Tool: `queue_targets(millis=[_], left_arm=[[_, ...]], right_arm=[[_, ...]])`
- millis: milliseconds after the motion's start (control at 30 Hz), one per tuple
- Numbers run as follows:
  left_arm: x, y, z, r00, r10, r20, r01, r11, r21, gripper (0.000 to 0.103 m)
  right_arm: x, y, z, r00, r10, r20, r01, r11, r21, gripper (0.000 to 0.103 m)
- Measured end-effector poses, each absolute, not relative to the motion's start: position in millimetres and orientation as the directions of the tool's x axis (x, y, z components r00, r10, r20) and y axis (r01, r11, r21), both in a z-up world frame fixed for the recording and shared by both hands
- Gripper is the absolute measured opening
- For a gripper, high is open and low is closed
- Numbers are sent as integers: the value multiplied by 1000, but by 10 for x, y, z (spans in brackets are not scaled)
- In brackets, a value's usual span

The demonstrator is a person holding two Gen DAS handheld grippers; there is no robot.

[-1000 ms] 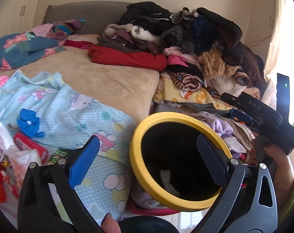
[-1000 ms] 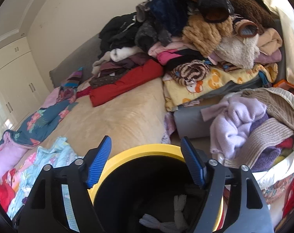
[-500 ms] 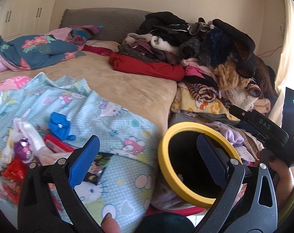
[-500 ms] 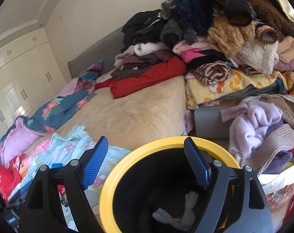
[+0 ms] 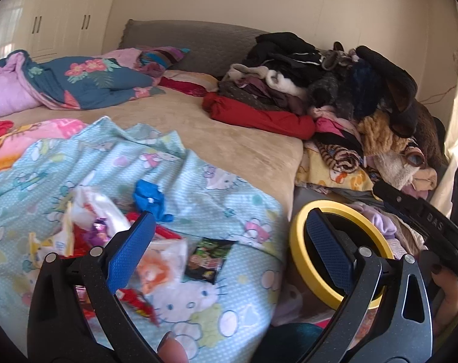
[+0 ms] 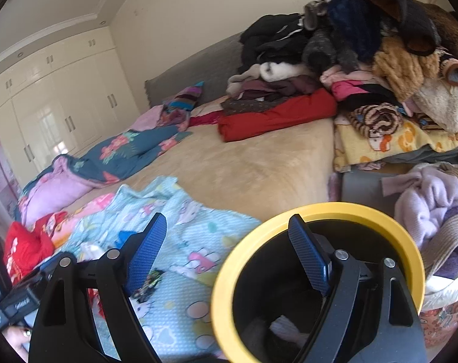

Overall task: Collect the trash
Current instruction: 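Grasp the white plastic bag with the right gripper while the left gripper grasps the yellow wrapper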

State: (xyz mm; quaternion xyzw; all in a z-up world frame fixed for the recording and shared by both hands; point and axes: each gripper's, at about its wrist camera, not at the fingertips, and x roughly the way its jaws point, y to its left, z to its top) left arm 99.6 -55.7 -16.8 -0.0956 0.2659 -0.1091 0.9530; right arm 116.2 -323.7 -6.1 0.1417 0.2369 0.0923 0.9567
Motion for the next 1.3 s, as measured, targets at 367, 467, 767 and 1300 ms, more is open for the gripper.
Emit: queue_targets(millis=[367,467,767,1300], left_arm=[[919,-155,-171,852,-193,-486,84,968,-237,92],[912,-32,-187,855,-173,-488,57,968,-243,92],[890,325,-246,859,-122,-496,-15,964,-265,92],[874,933,-391,856,-33,-516,-142,945,-296,92]], right_arm=[[1053,-2616,-93,819,358,-447,-251,926,281,80],[1018,-2450,-114,805,380,-456,-284,921,267,80],[966,-2084,-152,768,424,-479,-357,906,228,80],[1026,-1532,-275,696,479,-534,-461,869,179,80]])
